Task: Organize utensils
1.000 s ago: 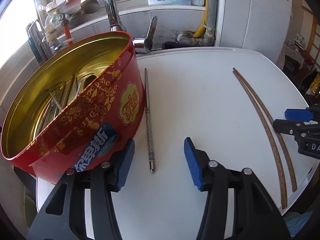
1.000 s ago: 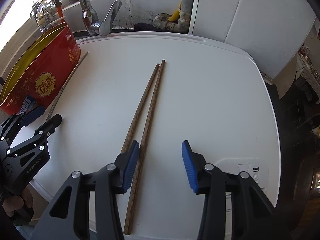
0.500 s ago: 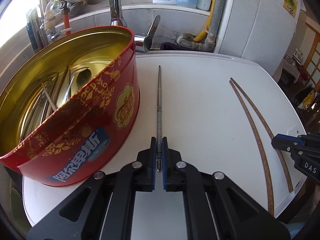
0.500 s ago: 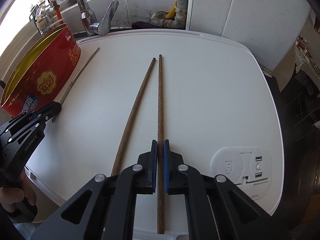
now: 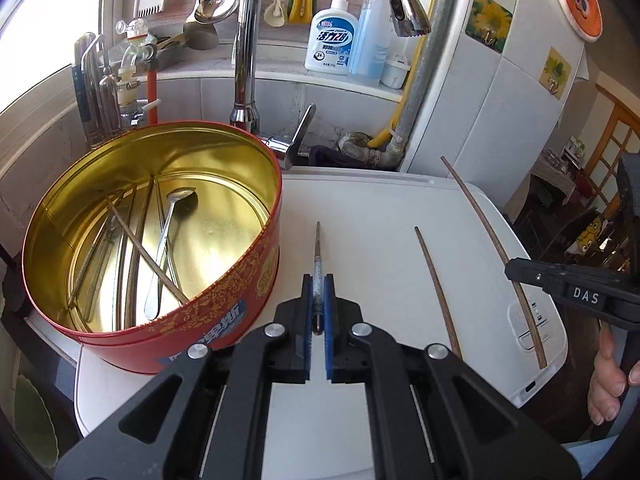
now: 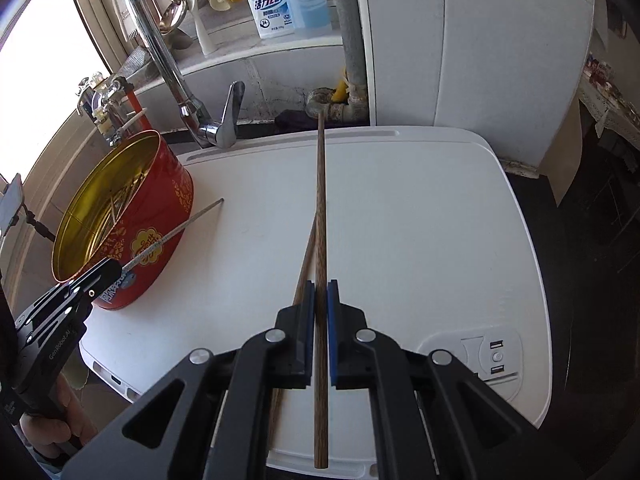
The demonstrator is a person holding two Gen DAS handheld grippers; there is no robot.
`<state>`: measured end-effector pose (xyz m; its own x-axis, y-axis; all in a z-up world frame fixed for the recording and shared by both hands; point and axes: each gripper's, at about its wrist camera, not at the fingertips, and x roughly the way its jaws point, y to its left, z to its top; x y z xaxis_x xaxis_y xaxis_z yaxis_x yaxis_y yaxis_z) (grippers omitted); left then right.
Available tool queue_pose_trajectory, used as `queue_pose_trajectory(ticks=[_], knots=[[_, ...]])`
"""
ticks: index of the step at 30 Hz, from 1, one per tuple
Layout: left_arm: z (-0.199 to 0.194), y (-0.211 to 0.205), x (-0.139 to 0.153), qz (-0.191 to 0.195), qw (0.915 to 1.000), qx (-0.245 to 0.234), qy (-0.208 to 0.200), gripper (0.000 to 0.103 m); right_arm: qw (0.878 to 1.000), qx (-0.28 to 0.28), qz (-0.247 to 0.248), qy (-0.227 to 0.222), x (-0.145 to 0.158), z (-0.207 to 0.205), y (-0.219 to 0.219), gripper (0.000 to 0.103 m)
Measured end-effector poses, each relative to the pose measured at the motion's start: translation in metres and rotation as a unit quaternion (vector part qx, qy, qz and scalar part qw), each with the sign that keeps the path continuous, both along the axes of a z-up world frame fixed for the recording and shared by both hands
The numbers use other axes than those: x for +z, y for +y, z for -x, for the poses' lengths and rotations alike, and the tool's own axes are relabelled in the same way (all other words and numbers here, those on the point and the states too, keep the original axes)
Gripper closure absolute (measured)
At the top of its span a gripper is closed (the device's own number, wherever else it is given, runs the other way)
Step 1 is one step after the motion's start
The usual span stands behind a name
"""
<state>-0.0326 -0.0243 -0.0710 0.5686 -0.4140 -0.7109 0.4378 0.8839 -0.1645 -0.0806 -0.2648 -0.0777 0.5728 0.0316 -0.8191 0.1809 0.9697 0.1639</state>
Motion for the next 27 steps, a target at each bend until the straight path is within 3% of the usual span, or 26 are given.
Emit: queue_pose_trajectory(ticks=[4, 6, 17, 27], knots=[[0.000, 0.010, 0.007, -0.006, 1.0000, 0.001, -0.006, 0.099, 1.000, 0.017, -0.004, -0.022, 0.015, -0.008, 0.015, 0.097], [0.001, 0.016, 0.007, -0.001, 1.0000, 0.004, -0.003, 0.103, 0.999, 0.024, -0.006, -0.024, 0.018, -0.011, 0.021, 0.097], [0.001, 0.033, 0.009, 0.022, 0.9996, 0.015, 0.003, 0.103, 0.999, 0.034, 0.004, -0.025, 0.021, -0.012, 0.030, 0.097], [0.000, 0.026, -0.018, -0.027, 0.9991, -0.014, 0.029, 0.103, 0.999, 0.033, -0.001, -0.013, 0.010, -0.007, 0.022, 0.096]])
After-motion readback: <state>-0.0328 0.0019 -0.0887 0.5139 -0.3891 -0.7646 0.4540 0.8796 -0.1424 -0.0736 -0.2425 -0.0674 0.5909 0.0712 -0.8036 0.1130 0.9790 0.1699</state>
